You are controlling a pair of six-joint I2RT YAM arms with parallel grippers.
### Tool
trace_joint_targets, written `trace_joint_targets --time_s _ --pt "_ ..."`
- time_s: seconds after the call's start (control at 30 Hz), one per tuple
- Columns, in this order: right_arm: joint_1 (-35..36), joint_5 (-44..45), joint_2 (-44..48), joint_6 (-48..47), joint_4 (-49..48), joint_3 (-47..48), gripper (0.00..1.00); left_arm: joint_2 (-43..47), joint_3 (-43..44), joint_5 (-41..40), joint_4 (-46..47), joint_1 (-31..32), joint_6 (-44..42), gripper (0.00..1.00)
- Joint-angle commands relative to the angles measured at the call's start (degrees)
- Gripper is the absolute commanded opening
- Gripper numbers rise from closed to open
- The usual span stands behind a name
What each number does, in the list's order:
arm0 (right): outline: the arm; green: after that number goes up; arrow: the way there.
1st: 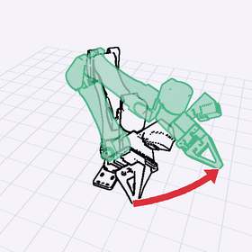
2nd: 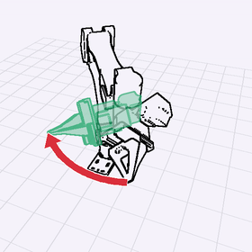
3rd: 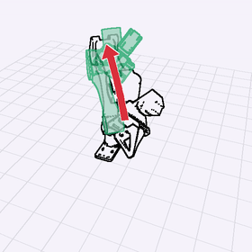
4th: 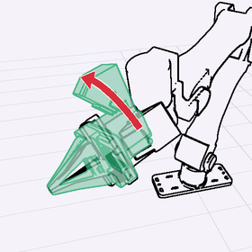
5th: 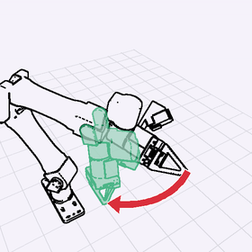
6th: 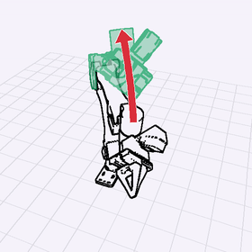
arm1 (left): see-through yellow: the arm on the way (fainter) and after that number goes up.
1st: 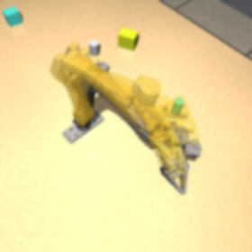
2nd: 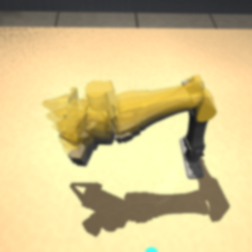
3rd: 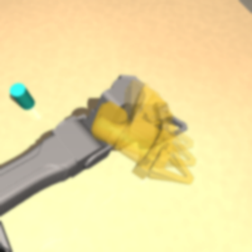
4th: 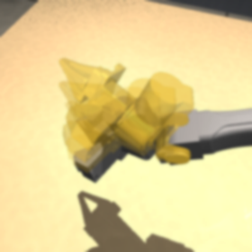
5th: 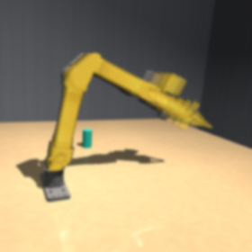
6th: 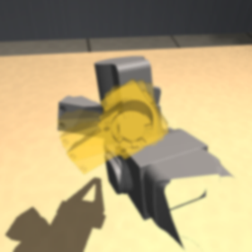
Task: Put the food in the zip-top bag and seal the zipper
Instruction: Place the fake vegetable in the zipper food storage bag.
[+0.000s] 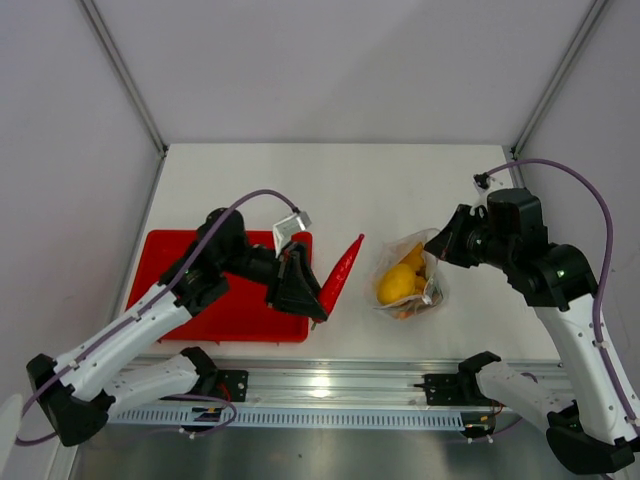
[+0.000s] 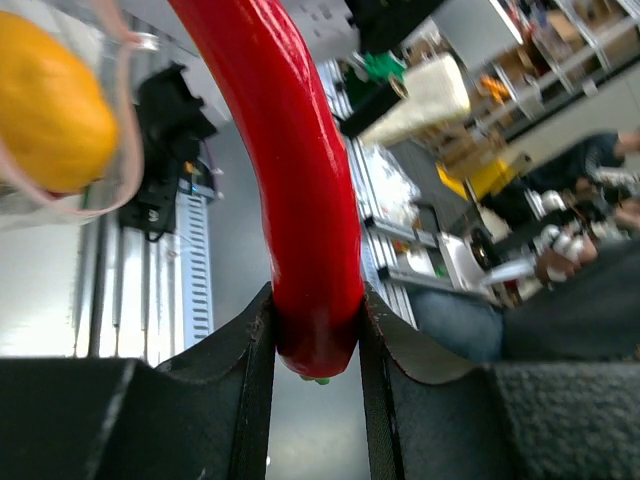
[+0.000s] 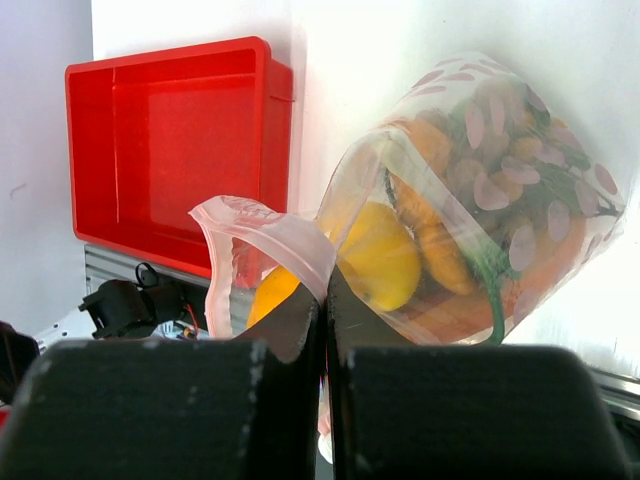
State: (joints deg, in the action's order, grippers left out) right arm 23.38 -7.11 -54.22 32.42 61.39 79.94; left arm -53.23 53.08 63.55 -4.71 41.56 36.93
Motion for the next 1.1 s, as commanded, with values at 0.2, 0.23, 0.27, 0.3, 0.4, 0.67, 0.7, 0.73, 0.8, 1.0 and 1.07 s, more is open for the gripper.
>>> trace_joint_targets --time_s 0.2,0.23,0.27,0.3,0.4,0.67,0.7,0.73,0.8,1.0,1.07 --pt "-0.2 0.0 0.2 -1.8 -3.9 2.2 0.00 -11.7 9.4 -0.4 -14.3 8.2 -3.7 0.01" --pt "-0.2 0.3 0.2 -2.2 -3.9 2.3 0.00 -12.3 11.0 -1.6 -16.2 8.4 -4.7 0.01" --pt "-0.2 0.4 0.2 -2.4 -3.9 2.1 0.00 -13.4 11.3 -3.7 -18.5 8.6 -4.9 0.01" --pt "-0.2 0.4 0.3 -2.4 -4.1 2.0 0.00 -13.8 11.9 -4.8 -19.1 8.7 -4.8 0.01" --pt "-0.3 0.5 0.3 -2.6 -4.5 1.8 0.00 -16.5 14.3 -8.1 -23.0 9.8 -5.5 0.00" --pt "-0.2 -0.6 0.5 -2.9 -4.9 1.5 0.00 -23.4 21.7 -7.6 -26.3 14.6 -5.1 0.01" --pt "-0.2 -0.9 0.8 -3.0 -5.0 1.4 0.00 -24.0 22.0 -7.4 -26.2 14.8 -4.7 0.01" --pt "-0.2 -1.0 0.9 -3.1 -5.1 1.3 0.00 -25.2 22.6 -7.1 -25.9 15.0 -3.5 0.01" --pt "-0.2 -1.1 1.3 -3.7 -5.2 1.0 0.00 -26.2 22.9 -7.1 -25.2 15.1 -1.6 0.01" --pt "-0.2 -1.8 3.0 -4.4 -6.8 -1.2 0.00 -29.4 23.8 -8.4 -19.7 15.0 10.3 0.05" --pt "-0.2 -2.1 3.7 -4.6 -7.2 -1.9 0.00 -30.8 24.1 -6.0 -15.8 15.1 14.8 0.05"
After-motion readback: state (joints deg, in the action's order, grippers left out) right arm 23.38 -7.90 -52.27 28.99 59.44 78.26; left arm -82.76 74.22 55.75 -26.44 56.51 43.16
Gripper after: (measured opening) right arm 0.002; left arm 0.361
